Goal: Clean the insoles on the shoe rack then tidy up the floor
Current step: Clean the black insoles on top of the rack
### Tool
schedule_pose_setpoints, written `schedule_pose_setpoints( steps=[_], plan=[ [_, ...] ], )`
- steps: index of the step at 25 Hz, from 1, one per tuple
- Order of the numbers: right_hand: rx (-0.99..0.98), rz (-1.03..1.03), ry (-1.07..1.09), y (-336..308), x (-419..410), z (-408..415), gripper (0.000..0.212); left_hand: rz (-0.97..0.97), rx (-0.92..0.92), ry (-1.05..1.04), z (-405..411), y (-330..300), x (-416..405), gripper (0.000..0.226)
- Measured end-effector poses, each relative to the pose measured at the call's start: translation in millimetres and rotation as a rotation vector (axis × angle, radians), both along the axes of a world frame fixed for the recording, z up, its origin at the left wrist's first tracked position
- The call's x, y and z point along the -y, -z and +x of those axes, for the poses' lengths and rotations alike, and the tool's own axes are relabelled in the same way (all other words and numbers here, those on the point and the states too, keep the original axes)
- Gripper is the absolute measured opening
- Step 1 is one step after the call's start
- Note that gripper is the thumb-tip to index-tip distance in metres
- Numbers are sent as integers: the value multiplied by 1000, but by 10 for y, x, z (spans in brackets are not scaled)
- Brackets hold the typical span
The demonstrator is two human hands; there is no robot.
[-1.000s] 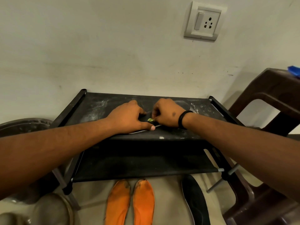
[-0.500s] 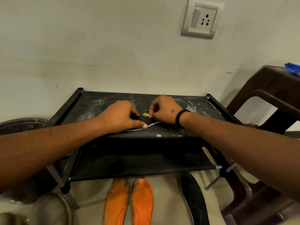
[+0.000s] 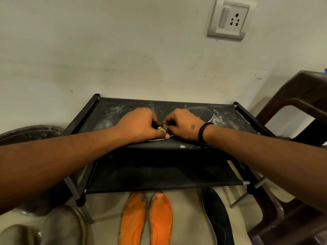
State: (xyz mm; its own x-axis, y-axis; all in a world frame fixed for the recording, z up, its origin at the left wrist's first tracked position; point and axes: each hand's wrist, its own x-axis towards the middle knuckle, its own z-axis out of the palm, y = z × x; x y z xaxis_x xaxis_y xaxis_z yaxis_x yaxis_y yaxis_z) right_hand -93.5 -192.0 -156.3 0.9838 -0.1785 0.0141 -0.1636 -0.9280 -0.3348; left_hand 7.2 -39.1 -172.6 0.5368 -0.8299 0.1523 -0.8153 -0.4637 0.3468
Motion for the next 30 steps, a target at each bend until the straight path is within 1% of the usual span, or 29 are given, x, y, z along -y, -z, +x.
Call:
schedule_pose_setpoints(
  steps=[1,3,4,5,6,9,10,11,12,14,15,16,20,21,22,23,25,26,27,28,30],
  plan=[
    [-3,-71,49,-8,70,40,13,-5,-10,-6,-2,-2,7,57],
    [-11,-201,220,-59,227,128,13,-12,-18,-13,-14,-12,19,62],
    [2,-201,288,-64,273,156,13,-14,-11,-13,-18,-16,23,64],
    [15,-178,313,-53,270,173,13,-14,-5,-18,-17,-20,19,64],
    [18,-138,282,-37,211,170,13,-15,-2,-23,-15,-23,7,63],
    [-8,64,75,0,-39,75,13,-4,14,-29,2,-6,-7,57],
    [-11,72,30,-3,-72,51,13,1,24,-30,-1,-7,-1,56],
    [-1,46,32,-1,-35,62,13,4,29,-31,-4,-13,8,56],
    [14,-1,82,0,42,101,13,3,26,-32,-10,-20,15,56],
    [33,-158,234,-6,192,169,14,-5,18,-29,-29,-22,22,59],
    [48,-199,294,2,226,187,14,-10,20,-28,-31,-19,22,60],
    [58,-194,306,18,220,196,14,-13,20,-27,-28,-14,18,61],
    [38,-20,89,70,-36,120,15,-7,3,-33,13,17,-6,62],
    [46,-31,52,75,-61,95,16,-3,-4,-32,11,14,1,61],
    [55,-83,42,71,-41,92,17,-3,-9,-31,0,4,6,59],
    [56,-159,63,60,7,113,17,-5,-11,-33,-8,-8,9,57],
    [28,-330,180,22,127,186,14,-12,-8,-38,-21,-22,14,60],
    [28,-360,248,5,165,208,15,-13,-4,-36,-24,-20,18,62],
    [26,-363,287,-1,174,228,16,-13,-3,-35,-19,-15,18,63],
    [25,-358,280,4,144,241,16,-15,-8,-34,-14,-13,15,63],
    [34,-273,172,36,8,225,13,-16,-14,-36,0,-5,1,62]
  ],
)
